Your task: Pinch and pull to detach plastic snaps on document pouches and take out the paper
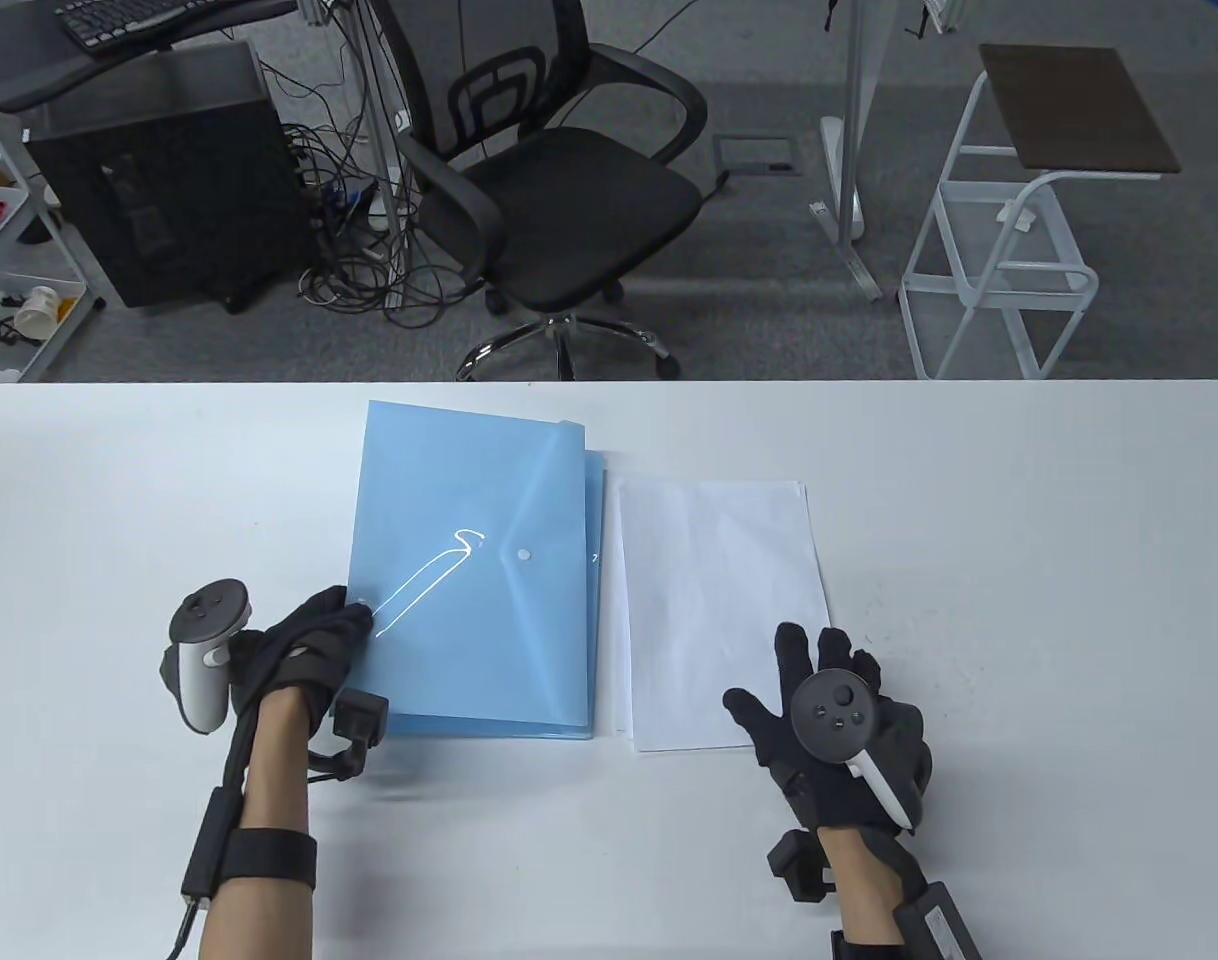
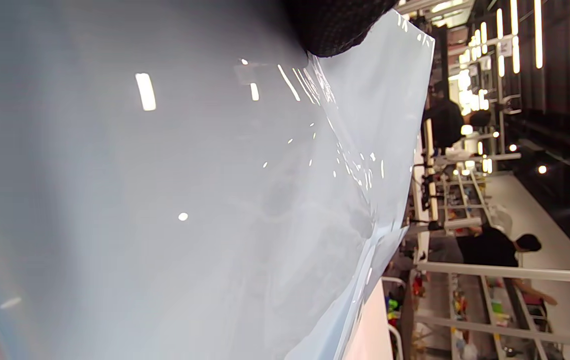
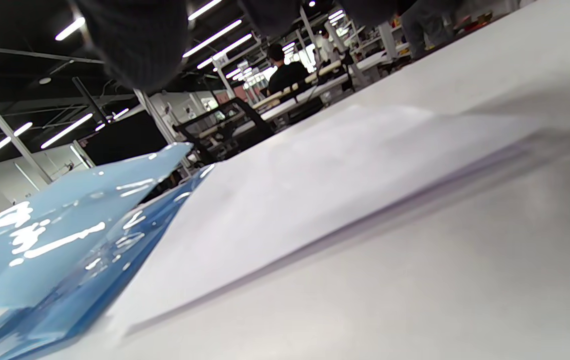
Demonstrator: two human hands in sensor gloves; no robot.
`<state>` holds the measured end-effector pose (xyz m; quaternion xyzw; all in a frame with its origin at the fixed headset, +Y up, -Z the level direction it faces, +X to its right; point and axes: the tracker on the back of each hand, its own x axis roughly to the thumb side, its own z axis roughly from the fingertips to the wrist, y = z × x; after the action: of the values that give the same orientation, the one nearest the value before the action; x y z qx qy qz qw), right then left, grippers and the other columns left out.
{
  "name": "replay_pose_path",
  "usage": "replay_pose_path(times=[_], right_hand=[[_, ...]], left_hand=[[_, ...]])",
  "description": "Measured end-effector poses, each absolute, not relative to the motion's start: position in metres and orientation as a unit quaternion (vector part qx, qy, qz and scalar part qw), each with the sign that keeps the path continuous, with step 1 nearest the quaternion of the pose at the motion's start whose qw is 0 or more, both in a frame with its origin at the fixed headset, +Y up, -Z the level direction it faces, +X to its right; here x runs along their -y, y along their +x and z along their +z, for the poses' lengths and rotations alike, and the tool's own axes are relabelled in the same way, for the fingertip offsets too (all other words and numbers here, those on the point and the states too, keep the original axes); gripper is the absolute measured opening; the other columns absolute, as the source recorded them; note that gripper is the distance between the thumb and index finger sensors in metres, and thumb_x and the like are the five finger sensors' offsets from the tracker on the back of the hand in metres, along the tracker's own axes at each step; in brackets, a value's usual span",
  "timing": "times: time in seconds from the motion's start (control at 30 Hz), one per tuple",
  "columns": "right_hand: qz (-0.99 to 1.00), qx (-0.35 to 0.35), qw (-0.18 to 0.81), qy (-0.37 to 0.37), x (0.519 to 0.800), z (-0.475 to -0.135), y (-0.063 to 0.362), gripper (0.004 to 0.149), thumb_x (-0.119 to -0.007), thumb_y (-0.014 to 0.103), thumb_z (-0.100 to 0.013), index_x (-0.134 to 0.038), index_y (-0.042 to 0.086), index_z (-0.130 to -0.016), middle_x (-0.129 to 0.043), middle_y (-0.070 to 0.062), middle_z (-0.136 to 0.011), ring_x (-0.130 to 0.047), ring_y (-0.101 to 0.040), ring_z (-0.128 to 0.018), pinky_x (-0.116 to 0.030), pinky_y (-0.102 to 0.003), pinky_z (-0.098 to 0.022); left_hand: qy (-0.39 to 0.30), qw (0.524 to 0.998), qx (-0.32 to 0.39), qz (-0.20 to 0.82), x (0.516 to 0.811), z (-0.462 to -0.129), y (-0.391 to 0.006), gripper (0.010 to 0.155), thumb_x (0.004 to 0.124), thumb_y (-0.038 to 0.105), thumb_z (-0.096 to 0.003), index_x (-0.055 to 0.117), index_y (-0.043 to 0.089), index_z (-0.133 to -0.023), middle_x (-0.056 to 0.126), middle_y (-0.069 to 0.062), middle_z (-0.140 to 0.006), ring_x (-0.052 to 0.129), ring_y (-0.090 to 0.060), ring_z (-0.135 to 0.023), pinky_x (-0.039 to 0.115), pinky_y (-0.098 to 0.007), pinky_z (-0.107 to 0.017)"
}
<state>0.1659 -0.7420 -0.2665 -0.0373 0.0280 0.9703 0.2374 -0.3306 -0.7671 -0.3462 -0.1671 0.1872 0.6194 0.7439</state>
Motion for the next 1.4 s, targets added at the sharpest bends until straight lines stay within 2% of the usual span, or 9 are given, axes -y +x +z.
replay_pose_path(times=[0.33, 0.5, 0.67, 0.8, 0.9, 1.0, 1.2, 1.4], right_hand=[[0.972, -0.036, 0.229, -0.034, 0.742, -0.268, 0.164, 0.085, -0.071, 0.064, -0.05, -0.04, 0.021, -0.117, -0.035, -0.03, -0.124, -0.038, -0.066, -0.104, -0.041, -0.083, -0.066], [0.973, -0.043, 0.225, -0.03, 0.743, -0.269, 0.161, 0.085, -0.071, 0.064, -0.05, -0.04, 0.021, -0.117, -0.034, -0.03, -0.124, -0.037, -0.066, -0.104, -0.04, -0.083, -0.065], [0.973, -0.042, 0.223, -0.029, 0.743, -0.268, 0.159, 0.085, -0.071, 0.064, -0.05, -0.041, 0.021, -0.116, -0.034, -0.03, -0.124, -0.038, -0.066, -0.104, -0.041, -0.083, -0.065], [0.973, -0.038, 0.224, -0.028, 0.741, -0.267, 0.158, 0.085, -0.071, 0.064, -0.05, -0.04, 0.021, -0.117, -0.034, -0.031, -0.124, -0.037, -0.066, -0.104, -0.04, -0.083, -0.065], [0.973, -0.035, 0.225, -0.027, 0.74, -0.265, 0.158, 0.085, -0.071, 0.064, -0.05, -0.04, 0.021, -0.117, -0.034, -0.031, -0.124, -0.037, -0.066, -0.104, -0.04, -0.083, -0.065], [0.974, -0.031, 0.225, -0.026, 0.739, -0.264, 0.158, 0.085, -0.071, 0.064, -0.05, -0.04, 0.021, -0.117, -0.034, -0.031, -0.124, -0.036, -0.066, -0.104, -0.04, -0.083, -0.065], [0.974, -0.021, 0.222, -0.025, 0.737, -0.26, 0.157, 0.086, -0.071, 0.064, -0.05, -0.04, 0.02, -0.117, -0.033, -0.031, -0.124, -0.036, -0.066, -0.104, -0.04, -0.083, -0.065], [0.973, -0.011, 0.23, -0.028, 0.735, -0.257, 0.155, 0.086, -0.07, 0.065, -0.05, -0.038, 0.021, -0.117, -0.029, -0.031, -0.125, -0.031, -0.067, -0.104, -0.038, -0.083, -0.065]], left_hand=[[-0.188, 0.747, -0.217, 0.6, 0.789, -0.361, -0.325, 0.047, 0.07, 0.026, -0.0606, 0.065, 0.01, -0.105, 0.094, -0.005, -0.079, 0.103, -0.025, -0.05, 0.088, -0.043, -0.041], [-0.172, 0.764, -0.235, 0.577, 0.79, -0.362, -0.328, 0.058, 0.075, 0.027, -0.0598, 0.055, 0.005, -0.11, 0.091, -0.007, -0.084, 0.103, -0.027, -0.054, 0.088, -0.044, -0.043], [-0.133, 0.796, -0.257, 0.532, 0.781, -0.353, -0.337, 0.063, 0.076, 0.027, -0.059, 0.049, 0.004, -0.111, 0.083, -0.014, -0.095, 0.099, -0.035, -0.065, 0.085, -0.048, -0.048], [-0.102, 0.821, -0.259, 0.499, 0.768, -0.342, -0.344, 0.065, 0.077, 0.029, -0.0589, 0.047, 0.007, -0.112, 0.073, -0.018, -0.105, 0.089, -0.046, -0.081, 0.081, -0.054, -0.055], [-0.086, 0.855, -0.244, 0.449, 0.756, -0.334, -0.343, 0.066, 0.078, 0.031, -0.0585, 0.047, 0.009, -0.113, 0.069, -0.017, -0.109, 0.084, -0.05, -0.087, 0.078, -0.057, -0.058], [-0.077, 0.87, -0.225, 0.432, 0.744, -0.326, -0.338, 0.069, 0.078, 0.035, -0.0586, 0.044, 0.012, -0.114, 0.063, -0.017, -0.115, 0.077, -0.054, -0.093, 0.074, -0.061, -0.061], [-0.066, 0.912, -0.151, 0.376, 0.716, -0.307, -0.31, 0.077, 0.077, 0.045, -0.059, 0.038, 0.014, -0.117, 0.051, -0.019, -0.121, 0.065, -0.06, -0.1, 0.063, -0.071, -0.064], [-0.07, 0.912, -0.075, 0.396, 0.701, -0.285, -0.283, 0.083, 0.077, 0.052, -0.0588, 0.032, 0.017, -0.119, 0.041, -0.021, -0.123, 0.054, -0.064, -0.103, 0.057, -0.076, -0.063]])
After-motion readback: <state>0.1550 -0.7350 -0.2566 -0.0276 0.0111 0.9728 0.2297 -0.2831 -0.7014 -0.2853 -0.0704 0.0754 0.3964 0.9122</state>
